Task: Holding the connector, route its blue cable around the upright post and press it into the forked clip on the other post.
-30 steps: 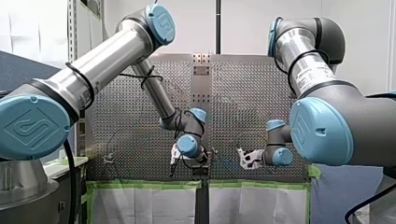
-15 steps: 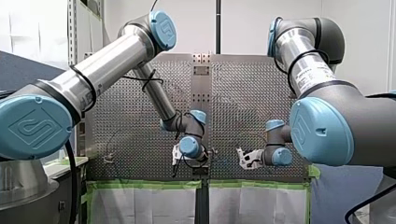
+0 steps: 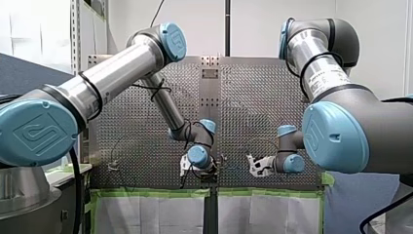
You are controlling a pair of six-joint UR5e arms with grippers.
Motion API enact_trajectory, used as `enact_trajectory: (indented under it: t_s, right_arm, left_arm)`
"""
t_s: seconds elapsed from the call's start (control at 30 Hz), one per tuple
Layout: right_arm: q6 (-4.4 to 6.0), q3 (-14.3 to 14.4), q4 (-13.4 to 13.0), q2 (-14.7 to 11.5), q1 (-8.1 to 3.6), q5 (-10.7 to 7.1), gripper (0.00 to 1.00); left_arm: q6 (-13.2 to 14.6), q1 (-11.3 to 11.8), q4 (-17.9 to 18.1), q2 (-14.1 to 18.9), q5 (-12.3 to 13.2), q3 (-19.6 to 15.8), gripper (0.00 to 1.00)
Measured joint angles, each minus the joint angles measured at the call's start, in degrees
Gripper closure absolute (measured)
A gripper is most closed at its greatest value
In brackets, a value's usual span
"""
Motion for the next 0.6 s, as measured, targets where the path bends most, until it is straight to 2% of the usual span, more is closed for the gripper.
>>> enact_trajectory:
  t_s: [0.23,0.43,0.6]
  right_arm:
    - [0.00,0.0,-0.1,0.0,0.00,-0.01,1.00]
    - [0.00,0.0,-0.1,0.0,0.00,-0.41,1.00]
    - [0.01,0.0,-0.2,0.0,-0.10,-1.18,1.00]
  left_arm:
    - [-0.3,0.3,0.5,-0.1,0.2,0.3,0.00]
    - [0.5,0.3,0.6,-0.1,-1.5,0.3,0.00]
    - [1.1,0.2,1.1,-0.1,-1.8,0.3,0.00]
